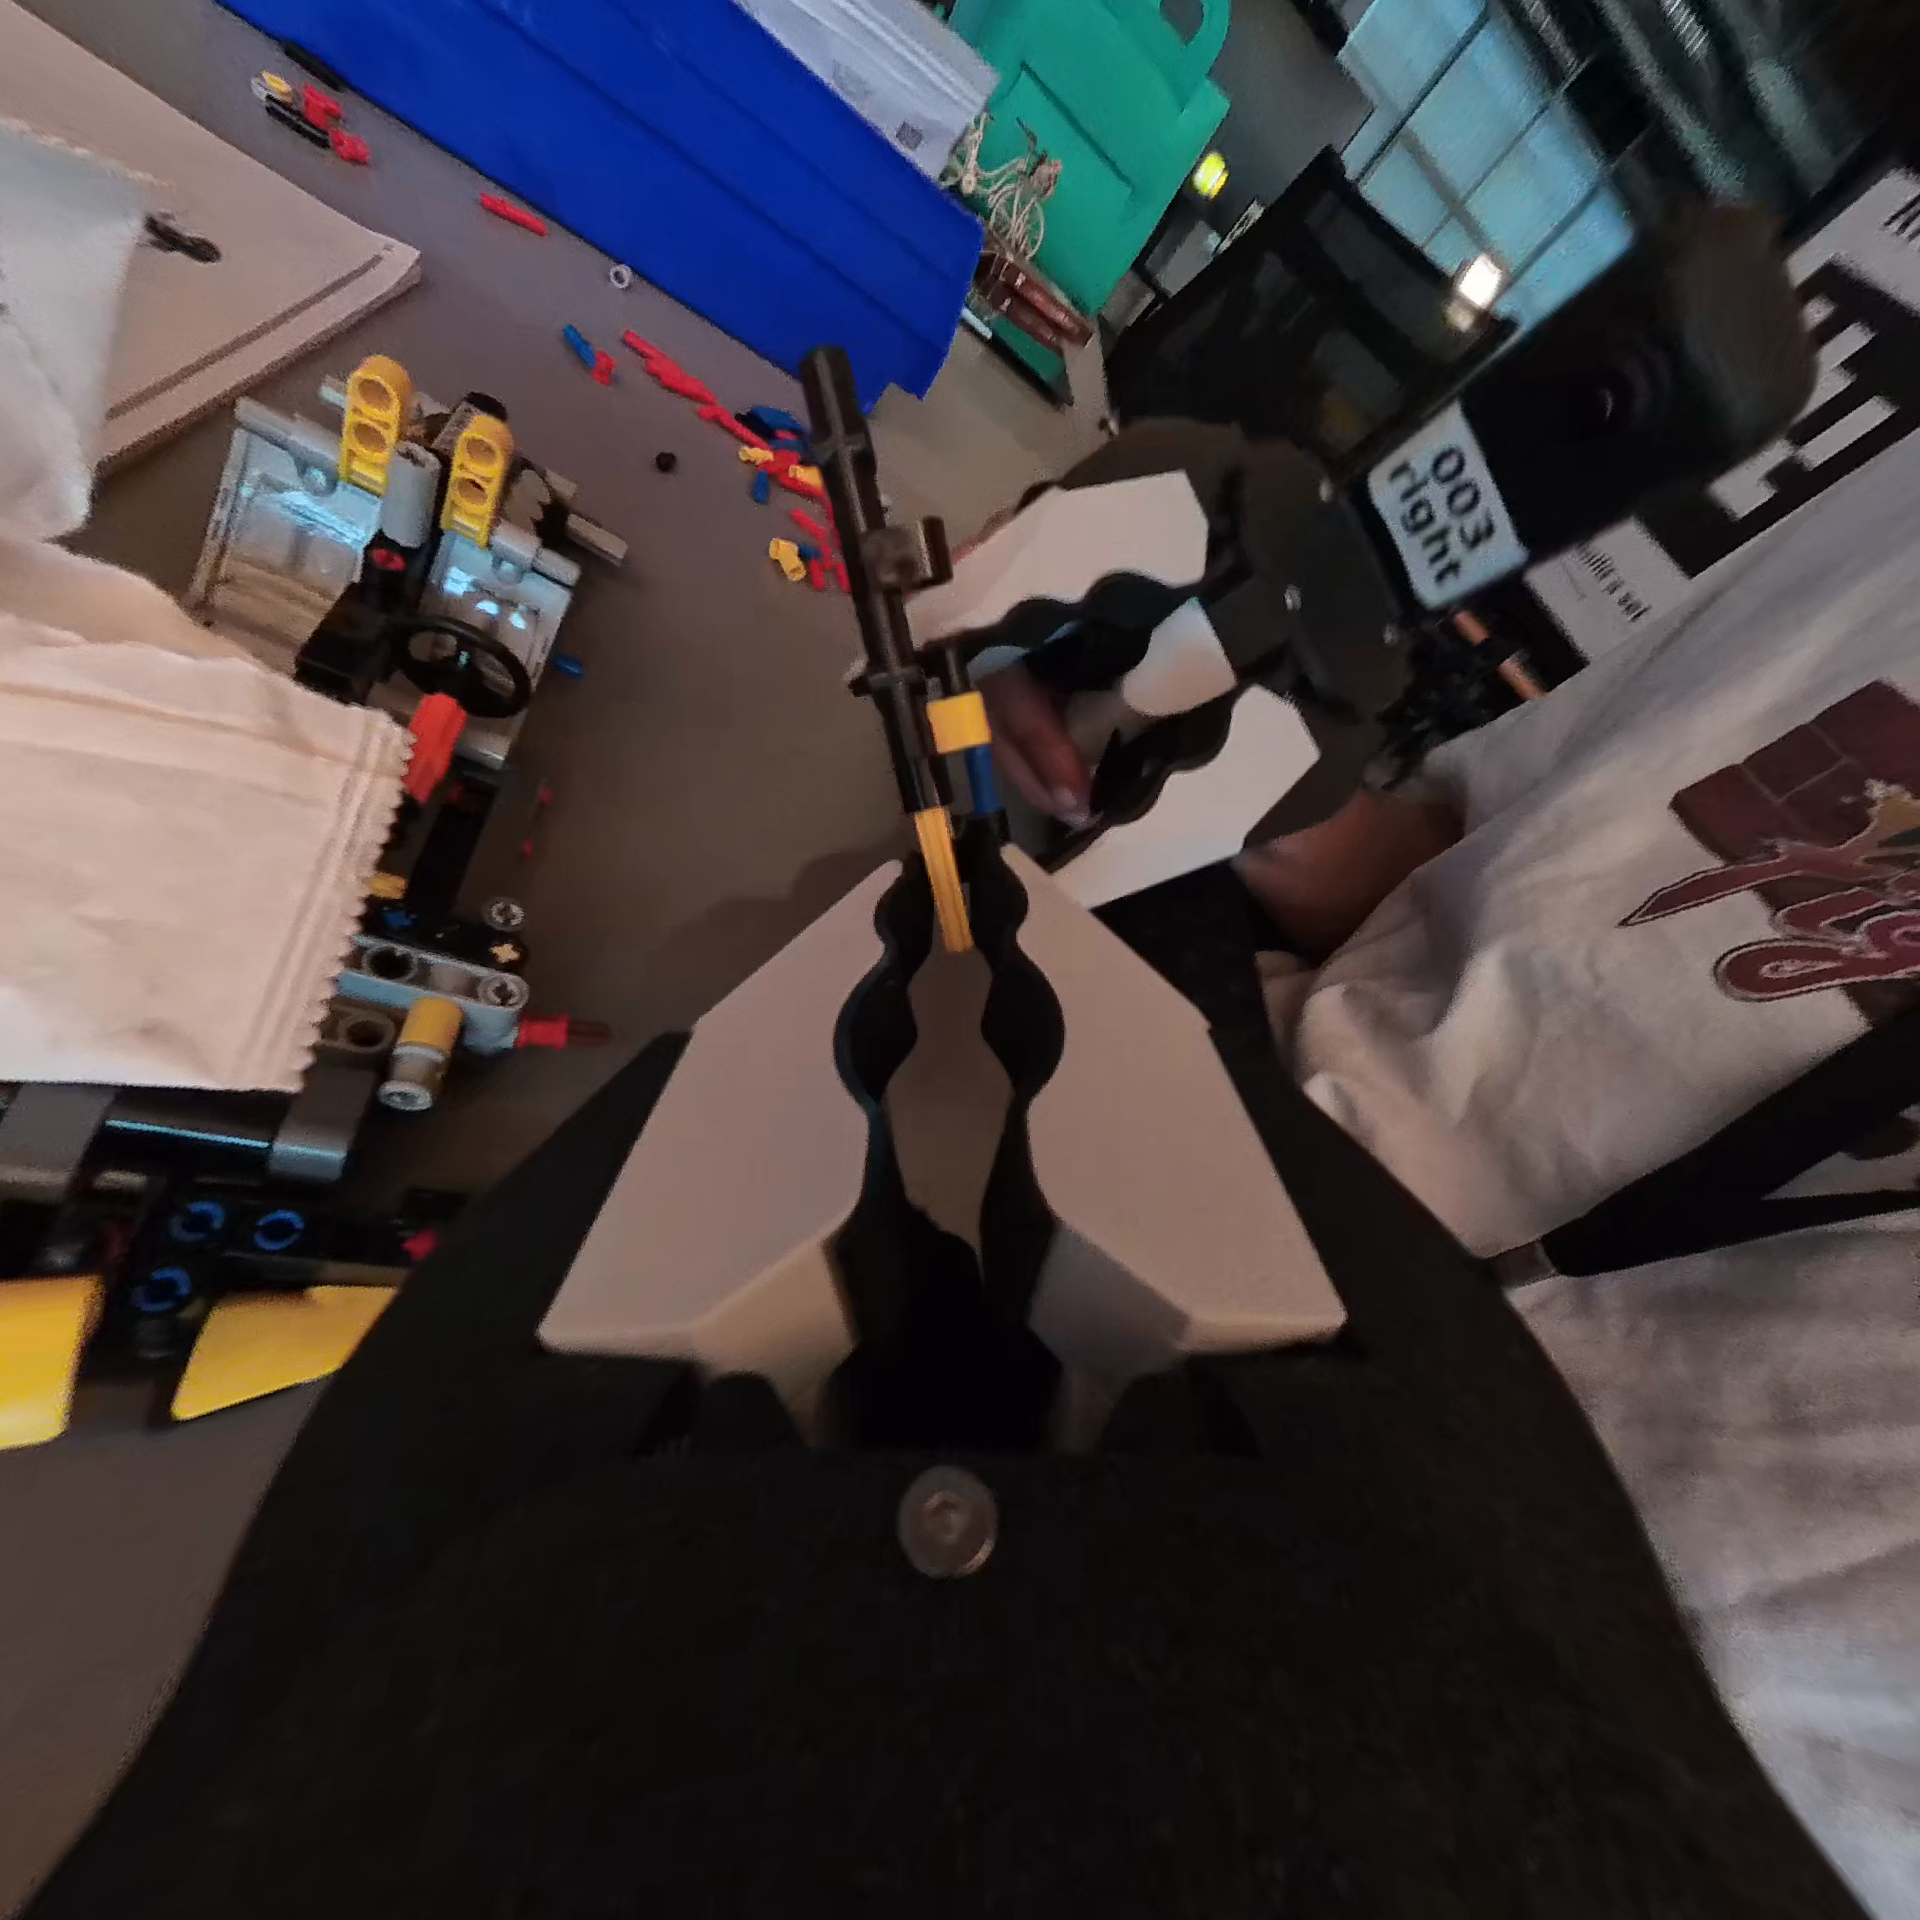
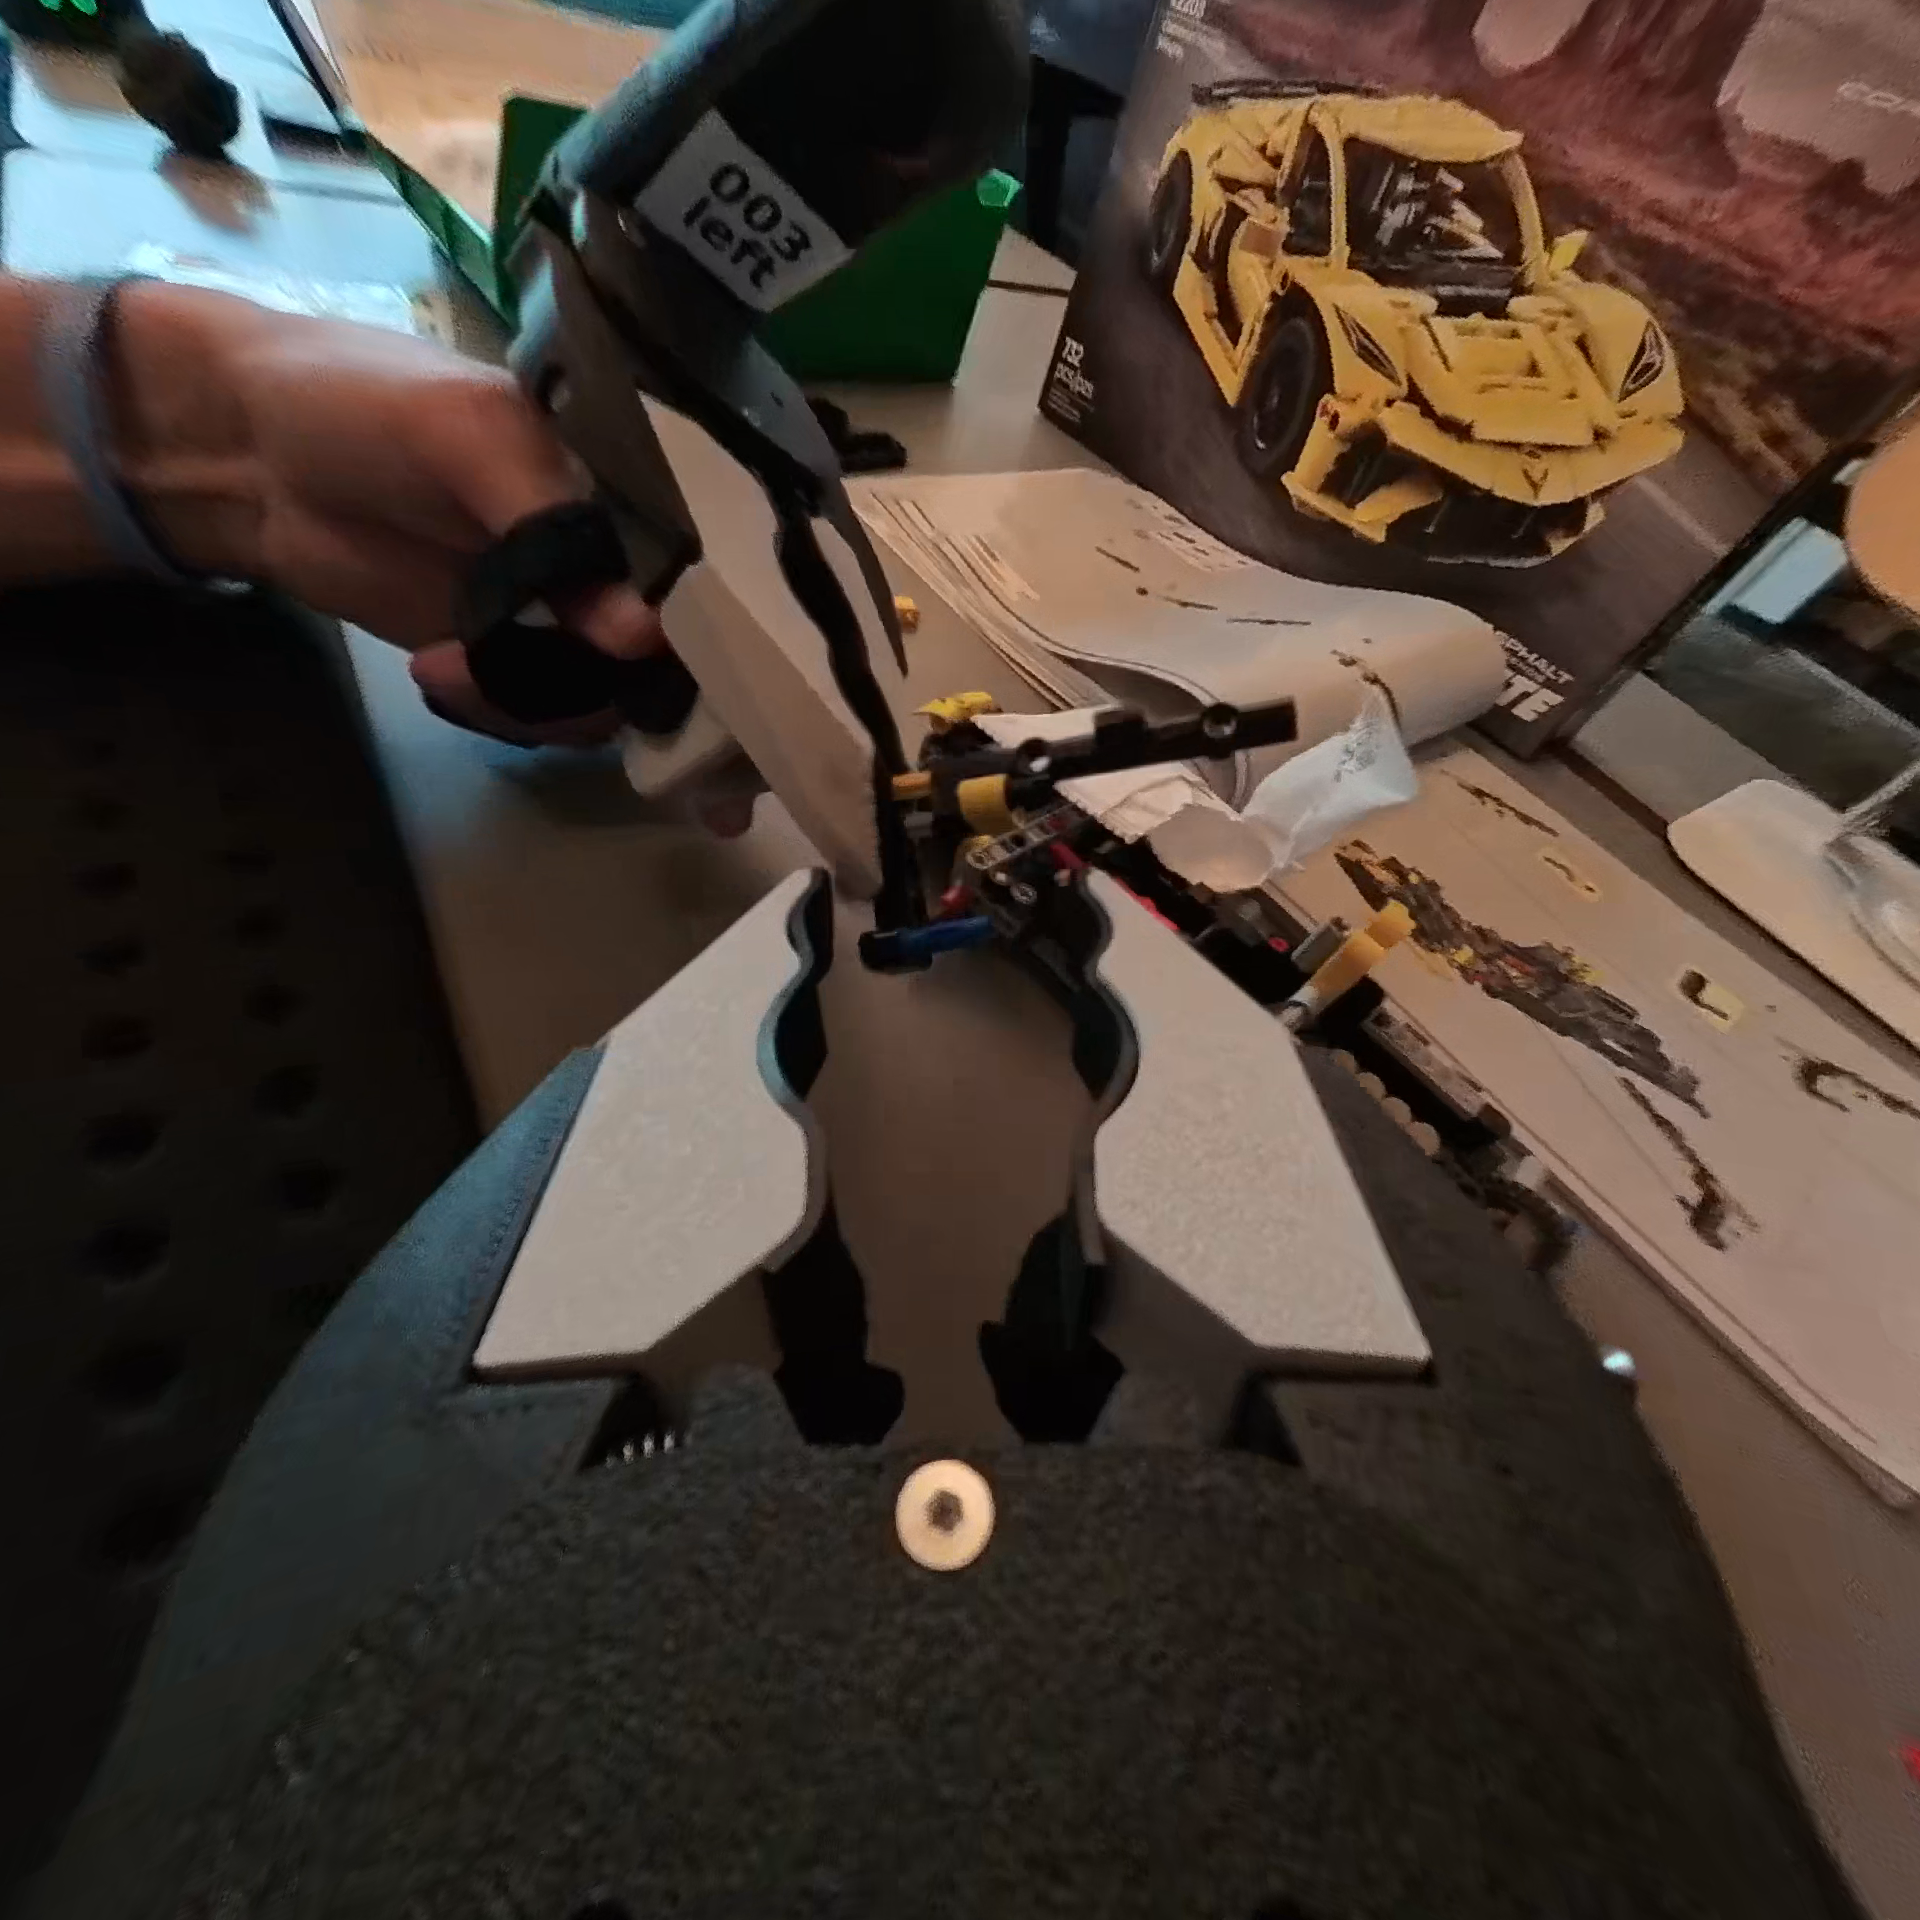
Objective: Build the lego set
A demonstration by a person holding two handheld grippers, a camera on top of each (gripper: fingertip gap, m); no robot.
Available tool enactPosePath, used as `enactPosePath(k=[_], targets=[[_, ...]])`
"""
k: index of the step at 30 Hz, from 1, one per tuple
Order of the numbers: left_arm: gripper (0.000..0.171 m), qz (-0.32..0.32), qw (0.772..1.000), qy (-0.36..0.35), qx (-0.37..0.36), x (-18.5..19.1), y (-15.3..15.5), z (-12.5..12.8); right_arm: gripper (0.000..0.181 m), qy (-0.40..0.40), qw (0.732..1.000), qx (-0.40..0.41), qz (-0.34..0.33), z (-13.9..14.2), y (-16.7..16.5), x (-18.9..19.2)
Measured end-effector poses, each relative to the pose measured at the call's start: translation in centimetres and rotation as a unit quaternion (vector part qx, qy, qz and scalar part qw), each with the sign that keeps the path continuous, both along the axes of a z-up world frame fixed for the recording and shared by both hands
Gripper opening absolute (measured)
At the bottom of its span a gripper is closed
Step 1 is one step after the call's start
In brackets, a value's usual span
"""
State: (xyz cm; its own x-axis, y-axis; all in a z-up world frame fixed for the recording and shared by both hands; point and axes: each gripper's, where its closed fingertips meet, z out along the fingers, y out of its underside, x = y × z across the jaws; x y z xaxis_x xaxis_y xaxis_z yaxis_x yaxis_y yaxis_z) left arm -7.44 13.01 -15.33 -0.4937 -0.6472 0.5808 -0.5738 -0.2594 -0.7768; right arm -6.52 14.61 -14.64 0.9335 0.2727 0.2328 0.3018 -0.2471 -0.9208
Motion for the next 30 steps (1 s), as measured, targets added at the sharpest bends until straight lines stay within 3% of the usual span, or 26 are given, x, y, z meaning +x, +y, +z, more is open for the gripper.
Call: enactPosePath(k=[6,11,15,21,30], targets=[[0.005,0.001,0.995,0.007,-0.1,0.1,0.1,1.3,0.037,-0.085,0.996,0.017,-0.01,0.3,-0.1,-0.3],[0.004,-0.027,0.964,-0.027,-0.262,-0.7,0.3,4.8,0.043,0.042,0.995,0.081,0.04,4.0,-1.1,-0.8],[0.004,-0.056,0.938,-0.041,-0.339,-1.1,-0.2,6.4,0.048,0.002,0.994,0.088,0.059,4.5,-0.2,-1.1],[0.004,-0.093,0.918,-0.038,-0.385,-1.6,-1.2,7.3,0.046,0.002,0.988,0.128,0.09,6.2,-0.3,-2.0],[0.004,-0.13,0.916,-0.006,-0.38,-1.9,-2.6,6.8,0.033,-0.02,0.986,0.133,0.102,6.0,-1.0,-2.3]])
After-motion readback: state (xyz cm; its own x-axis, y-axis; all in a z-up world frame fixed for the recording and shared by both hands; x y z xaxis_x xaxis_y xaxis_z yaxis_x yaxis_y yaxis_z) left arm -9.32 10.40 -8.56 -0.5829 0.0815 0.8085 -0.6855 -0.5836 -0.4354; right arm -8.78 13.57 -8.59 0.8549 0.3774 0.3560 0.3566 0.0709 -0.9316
